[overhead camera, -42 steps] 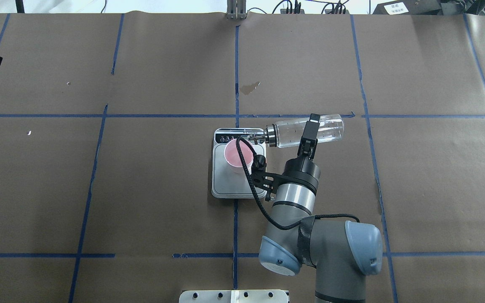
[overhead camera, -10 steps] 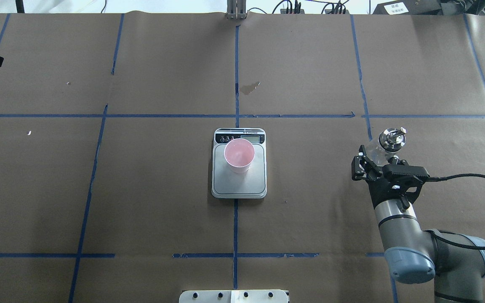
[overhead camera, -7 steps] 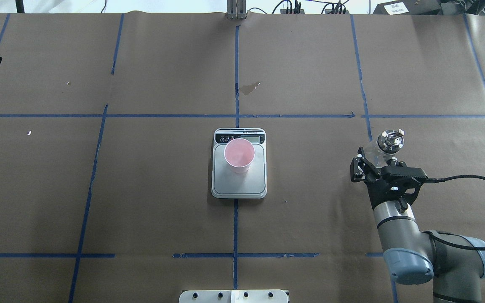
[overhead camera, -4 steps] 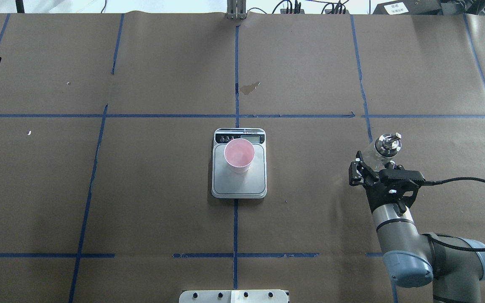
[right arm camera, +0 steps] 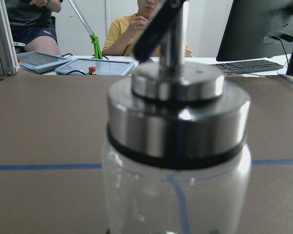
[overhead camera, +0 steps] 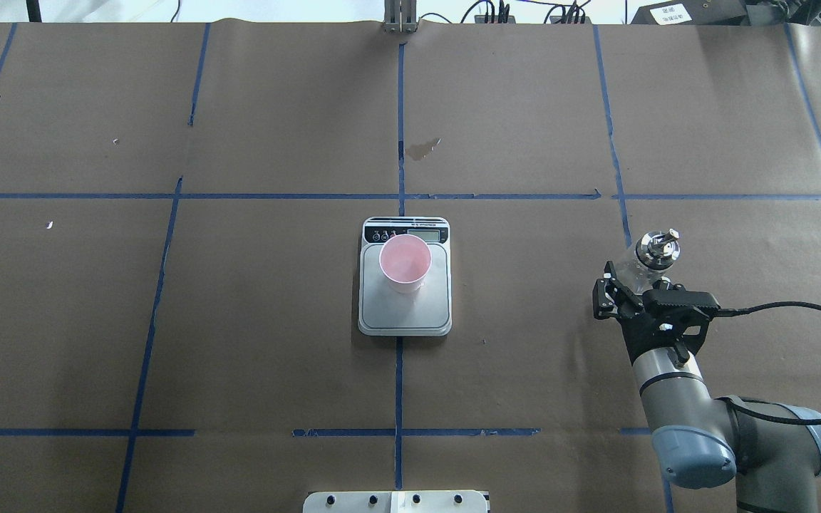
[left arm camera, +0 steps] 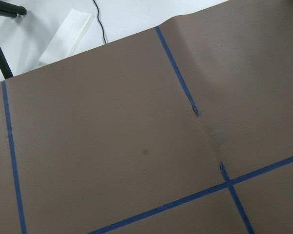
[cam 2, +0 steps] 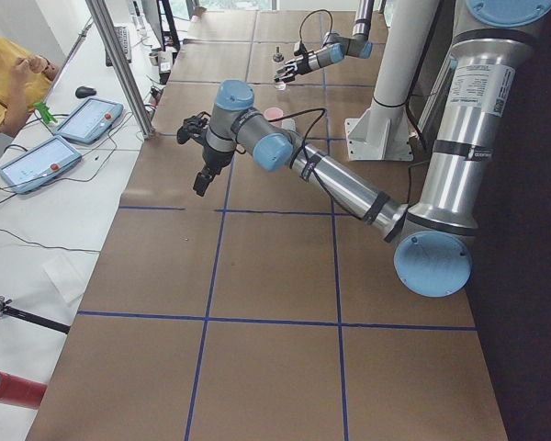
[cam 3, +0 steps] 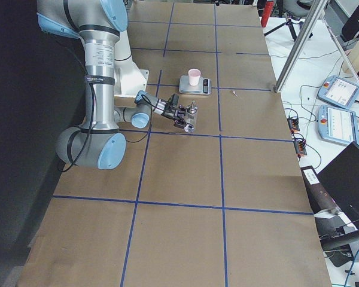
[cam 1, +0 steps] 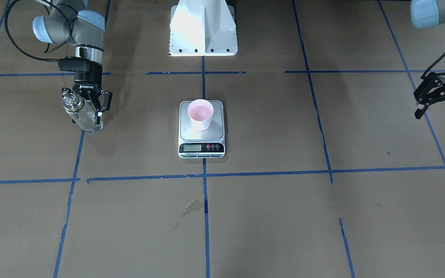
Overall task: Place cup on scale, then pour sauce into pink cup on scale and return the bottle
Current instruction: 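Lower the bottle onto the table with the right gripper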
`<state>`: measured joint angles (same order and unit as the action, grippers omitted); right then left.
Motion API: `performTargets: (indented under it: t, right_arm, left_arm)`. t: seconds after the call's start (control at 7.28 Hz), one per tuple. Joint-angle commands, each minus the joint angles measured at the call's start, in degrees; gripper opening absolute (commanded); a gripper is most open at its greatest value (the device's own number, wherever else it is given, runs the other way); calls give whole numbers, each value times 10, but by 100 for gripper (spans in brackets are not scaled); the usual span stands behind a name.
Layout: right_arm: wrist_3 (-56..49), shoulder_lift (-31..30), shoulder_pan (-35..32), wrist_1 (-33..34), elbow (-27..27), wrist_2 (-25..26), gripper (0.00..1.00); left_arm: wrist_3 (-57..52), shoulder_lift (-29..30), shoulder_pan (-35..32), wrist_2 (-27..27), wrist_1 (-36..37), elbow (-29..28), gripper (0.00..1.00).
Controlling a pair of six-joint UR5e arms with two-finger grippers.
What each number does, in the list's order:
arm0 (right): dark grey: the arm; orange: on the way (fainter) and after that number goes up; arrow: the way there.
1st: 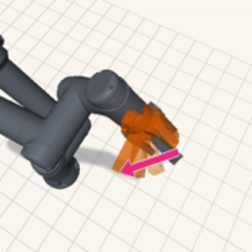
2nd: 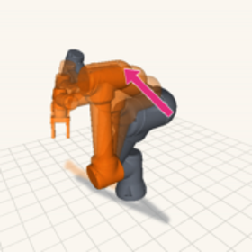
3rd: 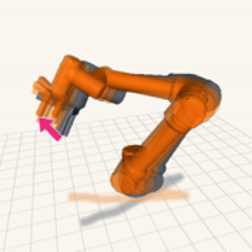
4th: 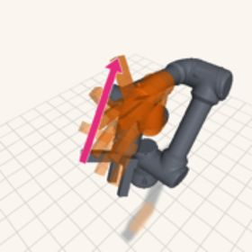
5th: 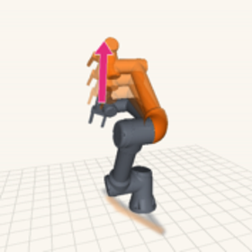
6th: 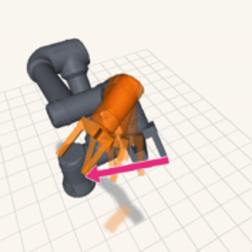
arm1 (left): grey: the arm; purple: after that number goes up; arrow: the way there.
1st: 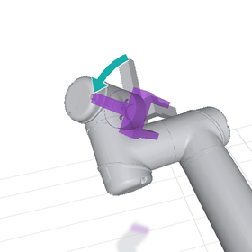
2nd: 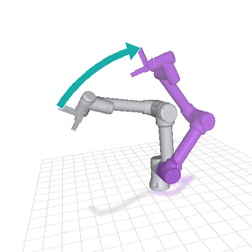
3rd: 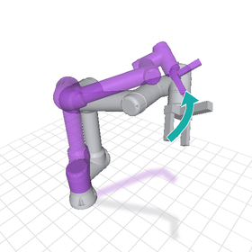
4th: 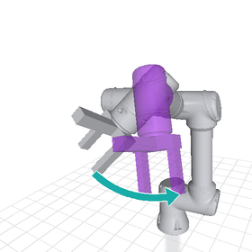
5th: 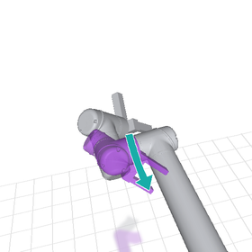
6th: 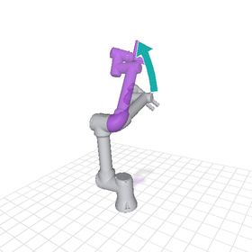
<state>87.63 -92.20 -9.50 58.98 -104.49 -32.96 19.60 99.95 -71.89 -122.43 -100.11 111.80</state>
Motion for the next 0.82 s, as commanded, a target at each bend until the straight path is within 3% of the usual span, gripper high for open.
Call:
performTargets:
  t: [0.0,0.14,0.69]
  right_arm:
    - [0,0,0,0,3,-2,68]
    - [0,-2,0,0,12,-2,100]
    - [1,-2,17,-8,9,1,100]
  left_arm:
    - [0,1,0,0,0,0,100]
    - [0,2,0,0,0,1,100]
    - [0,2,0,0,0,1,100]
